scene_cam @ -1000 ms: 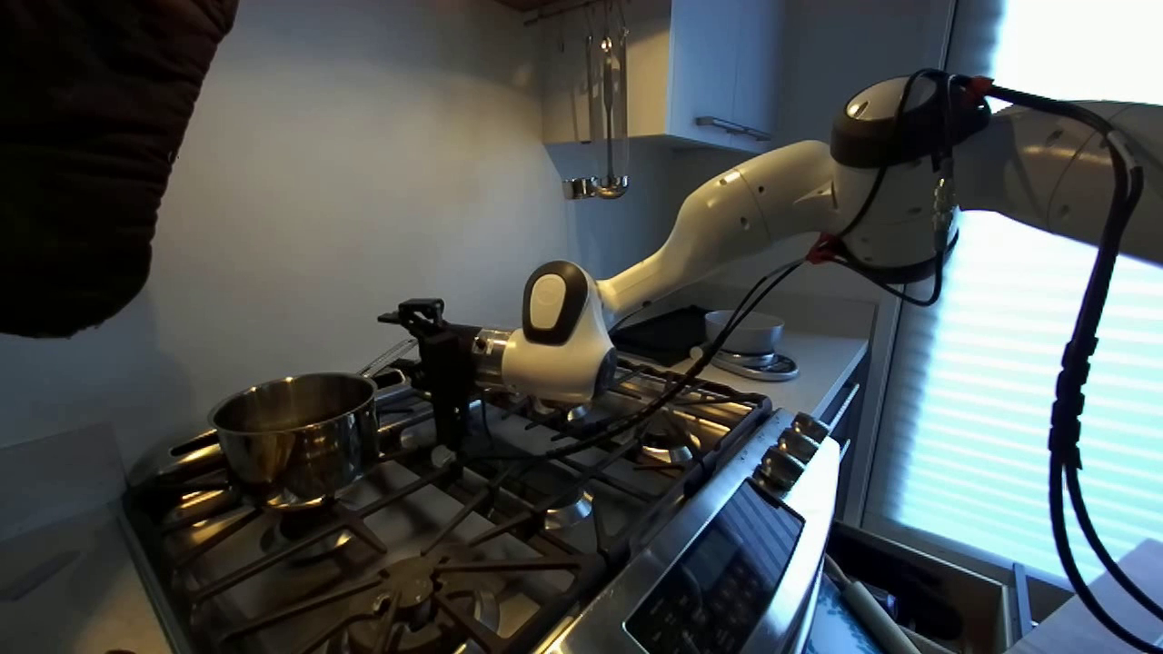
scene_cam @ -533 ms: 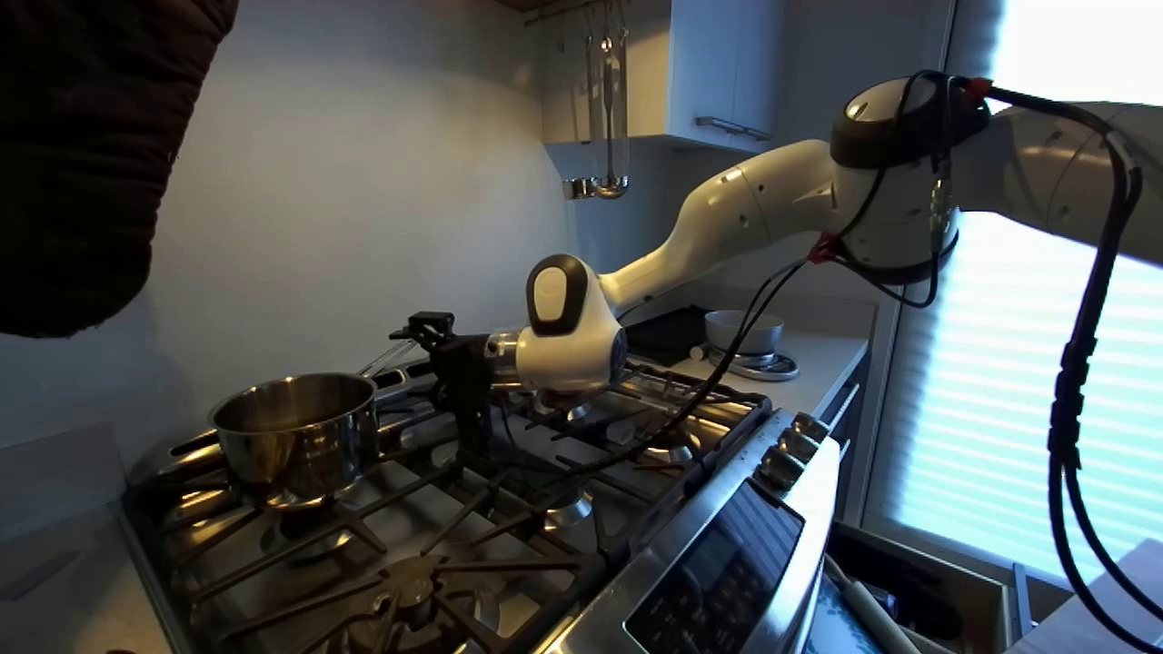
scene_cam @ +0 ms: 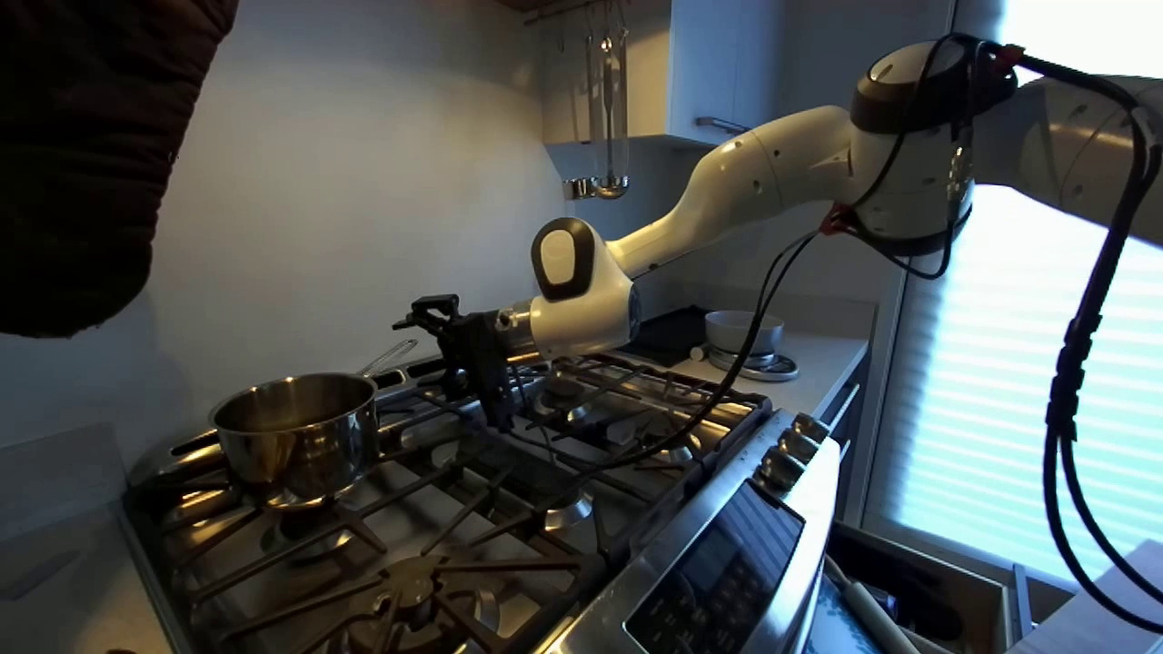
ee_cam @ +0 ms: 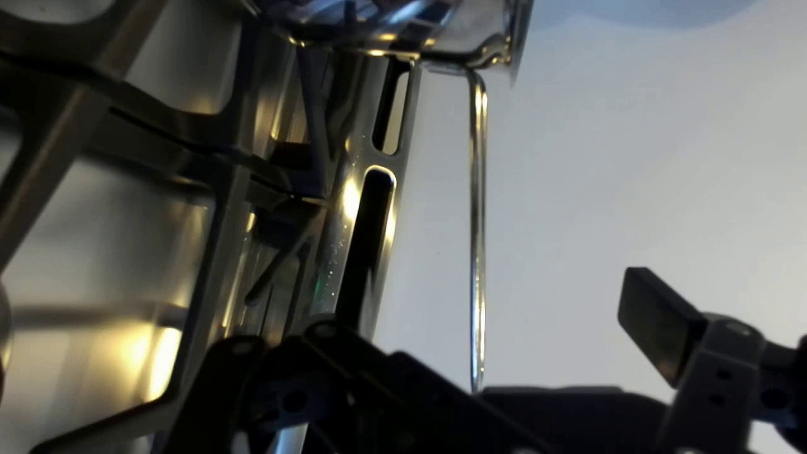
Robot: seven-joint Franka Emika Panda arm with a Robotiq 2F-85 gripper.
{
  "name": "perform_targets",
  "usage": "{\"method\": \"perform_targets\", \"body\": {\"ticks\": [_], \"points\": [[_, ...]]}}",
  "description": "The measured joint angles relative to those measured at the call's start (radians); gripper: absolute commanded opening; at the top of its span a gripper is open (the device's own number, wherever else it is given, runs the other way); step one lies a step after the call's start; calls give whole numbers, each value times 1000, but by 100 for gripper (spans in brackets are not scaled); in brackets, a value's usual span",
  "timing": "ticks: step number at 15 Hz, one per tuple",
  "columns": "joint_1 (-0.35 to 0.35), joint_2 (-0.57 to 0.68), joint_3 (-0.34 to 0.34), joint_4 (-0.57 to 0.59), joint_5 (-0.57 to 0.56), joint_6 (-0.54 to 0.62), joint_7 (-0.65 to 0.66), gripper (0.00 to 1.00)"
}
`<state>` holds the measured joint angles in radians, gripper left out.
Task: Move the silver pot forward
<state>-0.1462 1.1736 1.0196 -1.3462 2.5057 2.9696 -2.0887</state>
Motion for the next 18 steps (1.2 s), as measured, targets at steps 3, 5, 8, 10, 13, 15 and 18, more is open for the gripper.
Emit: {"method": "perform_targets", "body": {"ticks": [3, 5, 8, 10, 13, 15, 18], "points": [[-57, -105, 17, -90, -18, 127, 34, 100], [-105, -178, 51, -159, -20, 238, 49, 100], [-206, -221, 201, -248, -24, 461, 17, 100], [-253, -235, 286, -285, -47, 608, 3, 100], [-292, -245, 386, -316, -92, 828, 5, 100], [-293, -263, 410, -319, -93, 950, 0, 100], [-264, -301, 412, -325, -93, 1084, -4, 100]]}}
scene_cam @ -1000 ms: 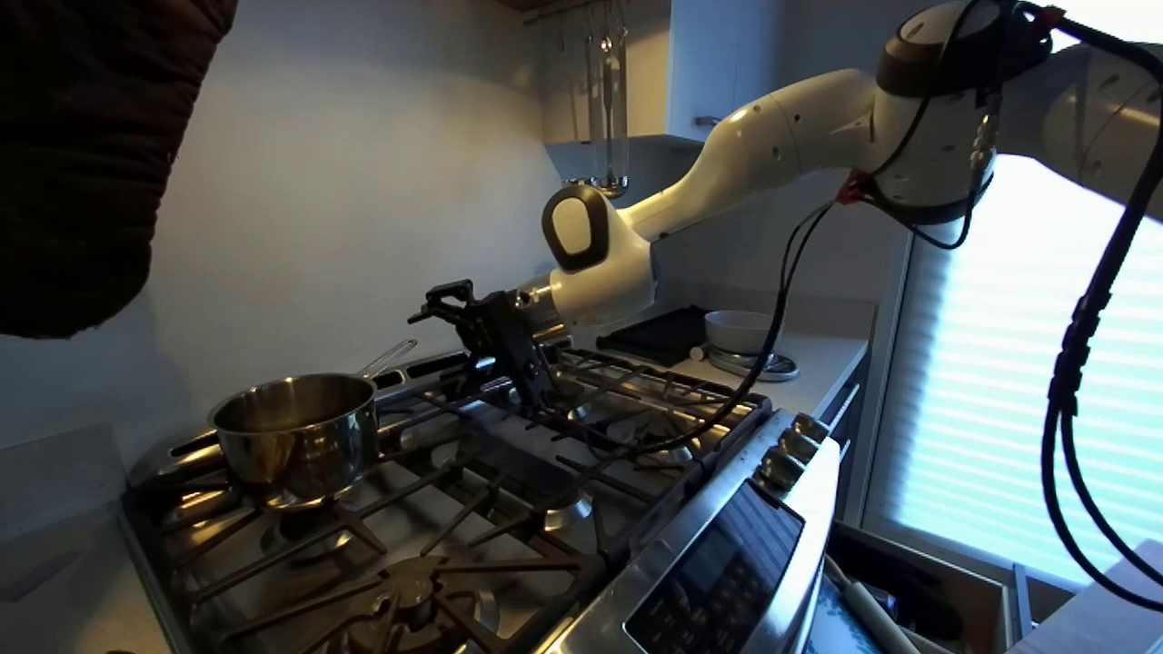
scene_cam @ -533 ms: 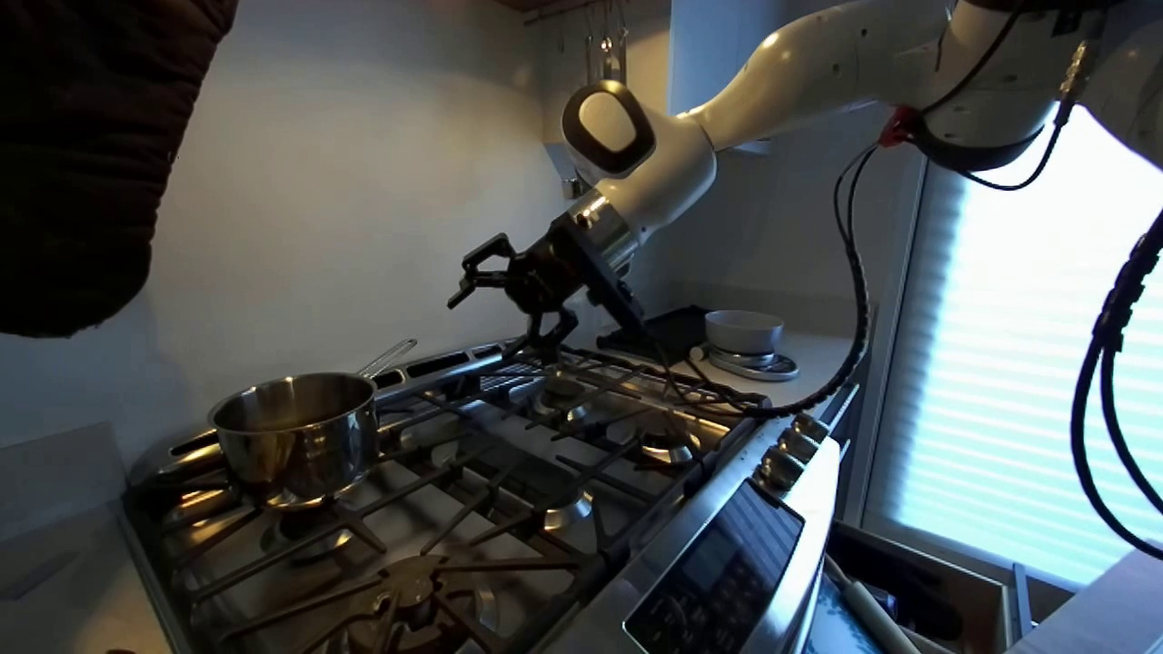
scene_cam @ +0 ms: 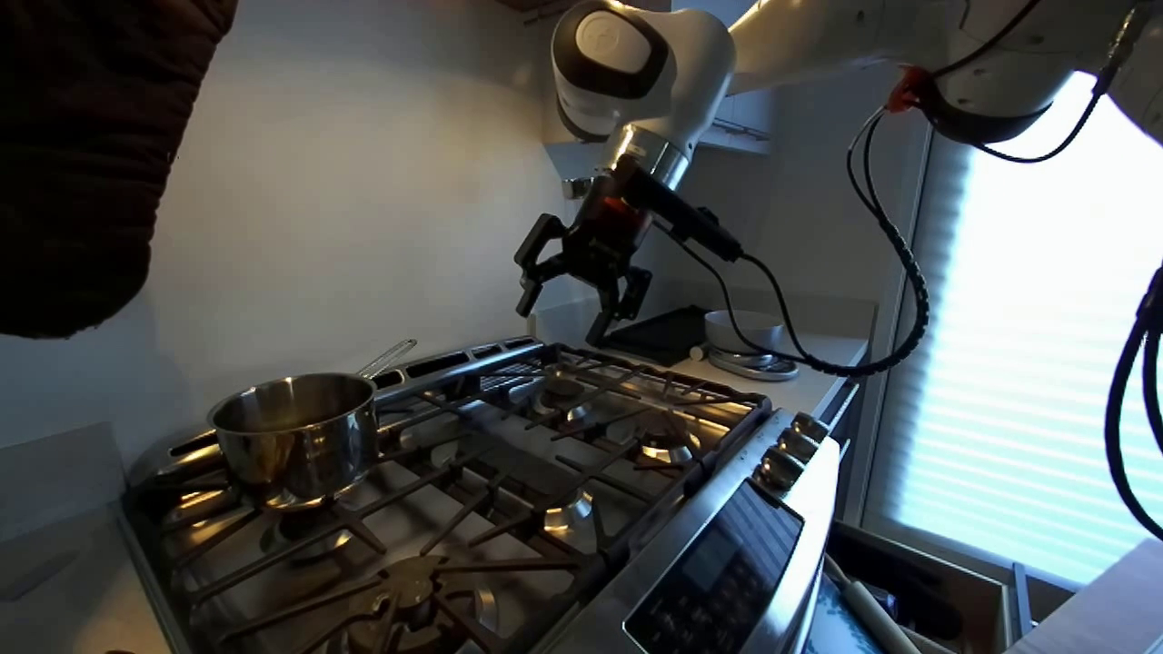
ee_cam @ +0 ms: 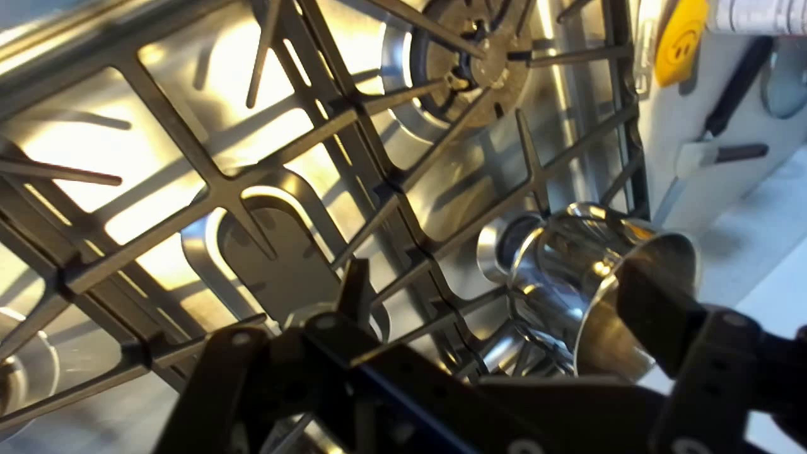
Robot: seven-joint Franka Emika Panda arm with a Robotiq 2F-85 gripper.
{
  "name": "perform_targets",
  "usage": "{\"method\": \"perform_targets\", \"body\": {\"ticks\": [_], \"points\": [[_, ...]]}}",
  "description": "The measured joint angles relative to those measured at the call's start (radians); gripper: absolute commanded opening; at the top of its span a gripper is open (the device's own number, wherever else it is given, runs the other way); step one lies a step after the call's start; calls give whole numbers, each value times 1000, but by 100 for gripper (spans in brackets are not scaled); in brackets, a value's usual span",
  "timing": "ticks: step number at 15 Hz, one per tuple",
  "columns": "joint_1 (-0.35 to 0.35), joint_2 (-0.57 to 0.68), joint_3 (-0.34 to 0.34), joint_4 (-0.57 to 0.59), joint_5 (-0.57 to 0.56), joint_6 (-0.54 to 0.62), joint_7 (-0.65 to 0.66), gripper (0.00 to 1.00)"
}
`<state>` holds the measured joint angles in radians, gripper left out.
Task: Move the silver pot forward
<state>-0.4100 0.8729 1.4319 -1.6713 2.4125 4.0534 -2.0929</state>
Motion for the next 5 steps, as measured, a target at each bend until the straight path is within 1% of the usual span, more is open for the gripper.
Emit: {"method": "perform_targets", "body": {"ticks": [3, 5], "points": [[59, -43, -16, -5, -2, 90, -6, 100], [94, -71, -30, -8, -15, 110, -27, 100]]}}
